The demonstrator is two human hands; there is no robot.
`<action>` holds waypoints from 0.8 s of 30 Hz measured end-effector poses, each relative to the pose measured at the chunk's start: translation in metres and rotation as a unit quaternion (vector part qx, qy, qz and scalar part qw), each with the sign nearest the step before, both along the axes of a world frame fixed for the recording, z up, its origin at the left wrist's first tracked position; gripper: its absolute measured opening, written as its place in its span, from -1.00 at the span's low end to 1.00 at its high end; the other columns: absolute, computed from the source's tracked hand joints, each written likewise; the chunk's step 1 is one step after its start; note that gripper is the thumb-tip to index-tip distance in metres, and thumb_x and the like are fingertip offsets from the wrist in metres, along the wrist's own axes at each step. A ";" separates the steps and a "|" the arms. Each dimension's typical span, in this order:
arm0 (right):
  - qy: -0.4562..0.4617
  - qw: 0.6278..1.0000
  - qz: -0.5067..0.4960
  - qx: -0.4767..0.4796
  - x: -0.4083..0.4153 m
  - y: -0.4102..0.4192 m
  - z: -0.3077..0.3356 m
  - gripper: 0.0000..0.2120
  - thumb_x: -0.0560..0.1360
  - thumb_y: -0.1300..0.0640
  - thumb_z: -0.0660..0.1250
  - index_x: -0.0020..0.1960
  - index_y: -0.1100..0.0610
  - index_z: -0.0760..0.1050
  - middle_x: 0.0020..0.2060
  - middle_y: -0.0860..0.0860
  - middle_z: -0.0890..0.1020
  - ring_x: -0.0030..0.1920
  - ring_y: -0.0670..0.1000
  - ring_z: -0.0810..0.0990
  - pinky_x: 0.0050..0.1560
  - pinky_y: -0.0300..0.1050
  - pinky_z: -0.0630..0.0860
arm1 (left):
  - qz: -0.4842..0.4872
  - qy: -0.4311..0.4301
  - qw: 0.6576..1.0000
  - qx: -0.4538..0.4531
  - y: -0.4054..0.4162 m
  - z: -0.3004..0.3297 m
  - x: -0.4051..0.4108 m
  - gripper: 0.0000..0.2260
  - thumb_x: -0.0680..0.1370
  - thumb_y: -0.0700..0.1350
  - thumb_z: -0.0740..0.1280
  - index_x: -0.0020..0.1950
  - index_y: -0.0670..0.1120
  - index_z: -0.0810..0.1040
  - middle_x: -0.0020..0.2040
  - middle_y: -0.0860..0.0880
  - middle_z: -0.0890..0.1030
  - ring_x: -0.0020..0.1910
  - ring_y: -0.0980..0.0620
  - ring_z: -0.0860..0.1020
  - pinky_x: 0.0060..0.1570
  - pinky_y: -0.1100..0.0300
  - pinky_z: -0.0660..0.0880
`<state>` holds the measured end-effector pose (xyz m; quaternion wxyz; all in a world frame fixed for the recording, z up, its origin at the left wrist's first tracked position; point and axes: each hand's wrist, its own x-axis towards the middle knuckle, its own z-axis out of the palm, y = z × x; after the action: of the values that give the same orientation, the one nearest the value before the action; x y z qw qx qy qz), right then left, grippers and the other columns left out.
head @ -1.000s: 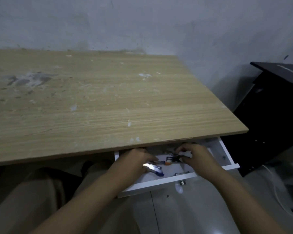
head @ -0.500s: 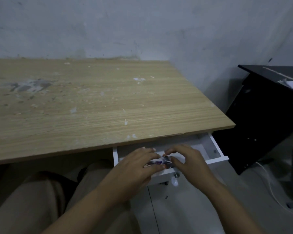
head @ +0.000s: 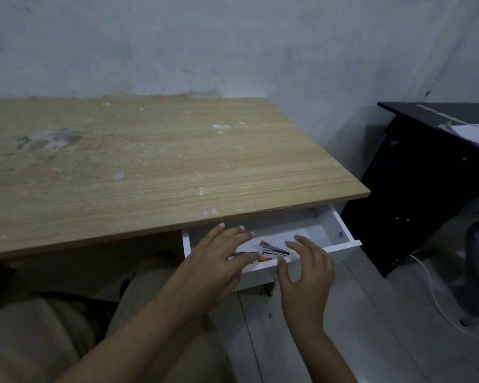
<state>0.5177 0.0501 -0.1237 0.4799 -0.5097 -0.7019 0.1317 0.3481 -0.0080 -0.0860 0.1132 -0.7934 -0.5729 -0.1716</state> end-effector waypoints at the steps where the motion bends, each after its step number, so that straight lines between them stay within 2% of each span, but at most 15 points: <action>1: 0.047 0.997 -0.057 -0.031 -0.003 -0.004 -0.005 -0.70 0.43 0.08 0.35 0.15 0.04 0.47 0.20 0.05 0.51 0.24 0.05 0.38 0.25 0.01 0.31 | 0.010 -0.005 1.000 0.002 0.002 0.001 -0.001 -0.62 0.46 -0.15 0.34 0.26 0.05 0.44 0.35 -0.09 0.48 0.39 -0.04 0.36 0.46 0.01 0.12; 3: 0.173 0.969 -0.117 -0.132 -0.012 -0.012 -0.011 -0.52 0.42 0.10 0.43 0.27 0.06 0.34 0.29 0.11 0.38 0.31 0.10 0.32 0.27 0.16 0.38 | 0.032 -0.007 0.999 0.003 0.007 0.004 -0.003 -0.66 0.51 -0.10 0.23 0.29 0.05 0.42 0.37 -0.09 0.46 0.40 -0.03 0.31 0.44 0.04 0.07; 5: 0.297 0.911 -0.123 -0.257 -0.020 -0.017 -0.010 -0.42 0.43 0.03 0.40 0.36 0.06 0.23 0.35 0.10 0.30 0.33 0.10 0.34 0.26 0.13 0.42 | 0.051 0.003 0.999 -0.007 0.013 0.008 -0.006 -0.65 0.53 -0.05 0.16 0.33 0.06 0.38 0.40 -0.07 0.41 0.42 0.00 0.24 0.47 0.05 0.02; 8: 0.417 0.821 -0.083 -0.382 -0.028 -0.020 -0.009 -0.46 0.48 -0.08 0.31 0.37 0.09 0.26 0.32 0.11 0.43 0.25 0.10 0.49 0.29 0.08 0.44 | 0.068 0.028 0.997 -0.017 0.023 0.015 -0.011 -0.61 0.53 0.01 0.08 0.36 0.06 0.34 0.41 -0.06 0.41 0.42 -0.04 0.31 0.44 -0.01 0.07; 10: 0.449 0.793 -0.064 -0.407 -0.028 -0.020 -0.010 -0.52 0.49 -0.09 0.30 0.31 0.15 0.37 0.24 0.13 0.53 0.17 0.06 0.55 0.25 -0.01 0.45 | 0.071 0.023 0.997 -0.036 0.028 0.022 -0.015 -0.59 0.53 0.05 0.04 0.38 0.05 0.33 0.40 -0.06 0.43 0.40 -0.05 0.36 0.42 -0.04 0.13; 13: 0.487 0.763 -0.053 -0.422 -0.023 -0.017 -0.006 -0.62 0.46 -0.09 0.34 0.10 0.19 0.54 0.10 0.16 0.63 0.08 0.03 0.61 0.27 -0.02 0.47 | 0.060 -0.017 0.996 -0.062 0.037 0.028 -0.023 -0.57 0.55 0.08 0.04 0.41 0.03 0.29 0.41 -0.04 0.41 0.38 -0.02 0.35 0.38 0.04 0.24; 16: 0.528 0.730 -0.050 -0.431 -0.017 -0.015 0.000 -0.73 0.48 -0.03 0.35 -0.08 0.20 0.57 -0.14 0.11 0.63 -0.06 0.00 0.63 0.24 -0.04 0.50 | 0.039 -0.045 0.996 -0.069 0.042 0.033 -0.029 -0.62 0.58 0.05 0.12 0.39 0.01 0.34 0.37 -0.03 0.45 0.34 0.00 0.38 0.32 0.05 0.32; 18: 0.561 0.708 -0.052 -0.425 -0.015 -0.015 0.002 -0.78 0.51 0.04 0.32 -0.11 0.20 0.57 -0.25 0.09 0.60 -0.13 0.00 0.62 0.21 -0.05 0.52 | 0.026 -0.060 0.995 -0.074 0.044 0.035 -0.030 -0.65 0.59 0.00 0.15 0.37 -0.03 0.38 0.35 -0.04 0.48 0.33 -0.01 0.40 0.31 0.06 0.34; 21: 0.604 0.675 -0.054 -0.420 -0.018 -0.011 0.006 -0.72 0.53 0.13 0.26 0.10 0.32 0.53 -0.24 0.12 0.60 -0.12 0.04 0.62 0.22 -0.02 0.52 | 0.032 -0.108 0.991 -0.078 0.046 0.036 -0.034 -0.66 0.59 -0.04 0.16 0.36 -0.04 0.40 0.32 -0.03 0.51 0.30 0.02 0.43 0.28 0.09 0.37; 22: 0.610 0.668 -0.051 -0.424 -0.019 -0.010 0.007 -0.73 0.53 0.16 0.25 0.13 0.33 0.52 -0.18 0.14 0.62 -0.06 0.07 0.63 0.20 -0.02 0.53 | 0.039 -0.133 0.987 -0.081 0.046 0.037 -0.034 -0.67 0.59 -0.06 0.17 0.35 -0.03 0.41 0.31 -0.02 0.52 0.28 0.04 0.44 0.25 0.13 0.39; 24: 0.611 0.659 -0.040 -0.437 -0.025 -0.006 0.011 -0.81 0.53 0.24 0.22 0.04 0.31 0.53 -0.08 0.19 0.64 0.05 0.13 0.63 0.16 -0.02 0.54 | 0.060 -0.191 0.975 -0.099 0.049 0.040 -0.036 -0.69 0.60 -0.08 0.17 0.35 0.01 0.42 0.30 0.03 0.54 0.23 0.12 0.46 0.13 0.30 0.38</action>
<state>0.4923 0.0446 -0.1128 0.5277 -0.4932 -0.0917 0.6855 0.3119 0.0408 -0.0458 -0.0673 -0.7178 -0.6443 -0.2549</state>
